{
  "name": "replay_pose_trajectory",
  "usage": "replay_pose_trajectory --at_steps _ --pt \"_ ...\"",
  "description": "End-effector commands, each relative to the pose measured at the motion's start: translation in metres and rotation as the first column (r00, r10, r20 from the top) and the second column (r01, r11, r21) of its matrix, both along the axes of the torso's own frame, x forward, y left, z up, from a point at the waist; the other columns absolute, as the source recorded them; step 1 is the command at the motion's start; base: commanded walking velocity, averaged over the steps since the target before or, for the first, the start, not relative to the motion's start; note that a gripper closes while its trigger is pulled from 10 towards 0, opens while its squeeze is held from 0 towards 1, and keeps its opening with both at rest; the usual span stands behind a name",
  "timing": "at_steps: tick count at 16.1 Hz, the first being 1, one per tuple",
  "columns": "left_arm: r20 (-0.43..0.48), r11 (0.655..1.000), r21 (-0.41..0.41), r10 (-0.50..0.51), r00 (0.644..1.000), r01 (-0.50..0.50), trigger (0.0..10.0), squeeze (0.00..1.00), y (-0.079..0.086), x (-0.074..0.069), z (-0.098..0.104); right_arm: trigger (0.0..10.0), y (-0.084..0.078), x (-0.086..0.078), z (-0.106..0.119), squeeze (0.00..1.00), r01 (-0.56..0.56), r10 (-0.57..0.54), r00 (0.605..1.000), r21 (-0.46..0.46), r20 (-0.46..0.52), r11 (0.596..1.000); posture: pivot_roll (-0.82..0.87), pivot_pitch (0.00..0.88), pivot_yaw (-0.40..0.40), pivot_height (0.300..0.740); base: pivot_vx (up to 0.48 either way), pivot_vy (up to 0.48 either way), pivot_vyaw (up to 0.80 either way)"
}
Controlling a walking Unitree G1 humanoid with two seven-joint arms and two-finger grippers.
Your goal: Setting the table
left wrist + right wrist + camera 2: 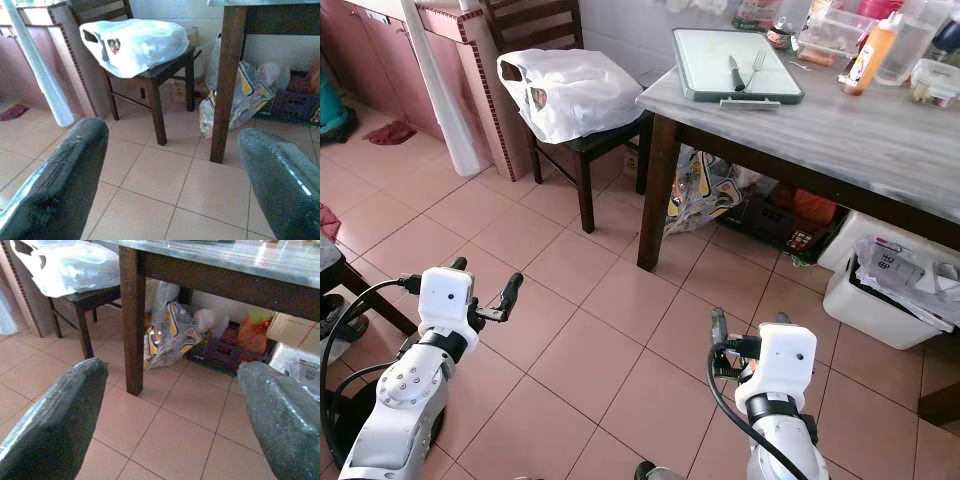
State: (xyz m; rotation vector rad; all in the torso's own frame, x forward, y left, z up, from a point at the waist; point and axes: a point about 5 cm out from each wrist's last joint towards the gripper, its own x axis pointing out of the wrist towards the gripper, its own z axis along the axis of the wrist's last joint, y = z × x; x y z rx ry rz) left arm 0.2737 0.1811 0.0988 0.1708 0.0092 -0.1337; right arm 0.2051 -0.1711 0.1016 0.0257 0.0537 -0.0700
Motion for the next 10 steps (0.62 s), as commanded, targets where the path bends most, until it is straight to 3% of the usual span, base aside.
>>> replay_pose_trajectory --at_steps 1,10 --pt "-0.012 1.0 0.012 -0.007 1.0 0.007 10.0 0.0 0.0002 -0.0011 -0.0028 10.0 -0.0016 -0.0019 0.0016 0.0 0.005 -0.005 1.0 -0.001 0.007 1.0 0.09 0.131 -0.071 0.74 0.0 0.0 0.0" --pt "-0.009 1.0 0.019 -0.006 1.0 0.006 10.0 0.0 0.0003 0.0014 -0.0032 10.0 -0.0028 -0.0006 0.0012 0.0 0.007 -0.007 1.0 -0.003 0.007 1.0 0.09 0.132 -0.065 0.74 0.0 0.0 0.0"
